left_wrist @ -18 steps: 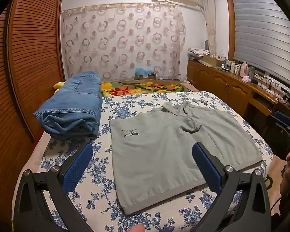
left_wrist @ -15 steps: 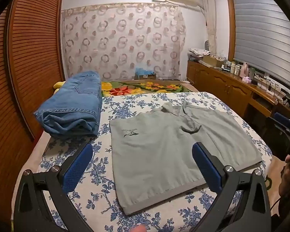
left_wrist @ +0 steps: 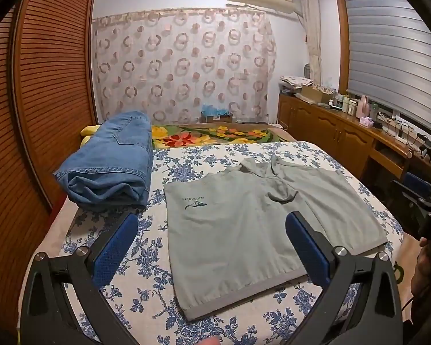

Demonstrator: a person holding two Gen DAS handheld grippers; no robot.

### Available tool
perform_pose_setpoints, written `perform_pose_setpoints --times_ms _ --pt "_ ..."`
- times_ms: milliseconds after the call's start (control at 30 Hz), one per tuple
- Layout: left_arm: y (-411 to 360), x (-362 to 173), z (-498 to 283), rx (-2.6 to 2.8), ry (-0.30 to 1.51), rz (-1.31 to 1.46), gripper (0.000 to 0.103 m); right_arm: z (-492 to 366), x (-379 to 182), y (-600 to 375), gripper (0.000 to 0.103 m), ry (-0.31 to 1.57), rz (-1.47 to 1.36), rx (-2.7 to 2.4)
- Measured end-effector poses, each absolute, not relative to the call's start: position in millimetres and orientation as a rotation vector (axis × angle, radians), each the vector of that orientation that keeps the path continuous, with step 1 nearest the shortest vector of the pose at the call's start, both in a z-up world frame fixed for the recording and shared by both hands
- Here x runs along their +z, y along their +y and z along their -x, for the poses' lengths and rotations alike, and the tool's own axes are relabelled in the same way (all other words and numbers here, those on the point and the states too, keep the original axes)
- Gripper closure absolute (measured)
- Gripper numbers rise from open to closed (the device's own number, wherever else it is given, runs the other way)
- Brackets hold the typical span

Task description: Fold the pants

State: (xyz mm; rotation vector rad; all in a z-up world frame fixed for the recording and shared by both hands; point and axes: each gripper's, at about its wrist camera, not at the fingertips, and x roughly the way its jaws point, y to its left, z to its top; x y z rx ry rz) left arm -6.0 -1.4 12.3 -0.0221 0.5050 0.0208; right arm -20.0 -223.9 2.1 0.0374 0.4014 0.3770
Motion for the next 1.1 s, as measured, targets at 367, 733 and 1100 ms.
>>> perform_pose_setpoints --times_ms 367,733,1100 --pt "-0.2 13.3 6.9 0.02 0.504 0.023 0.0 20.8 2.1 -224.0 0.0 0.402 -0.035 0.379" --pt "-0.4 14.0 7.5 0.019 0.501 0.023 0.0 20.8 2.3 -223.2 0.0 0.403 -0.036 0.379" --pt "0.8 14.6 8.3 0.018 0.498 0.024 0.0 20.3 1.4 -223.0 0.0 0.406 -0.036 0.383"
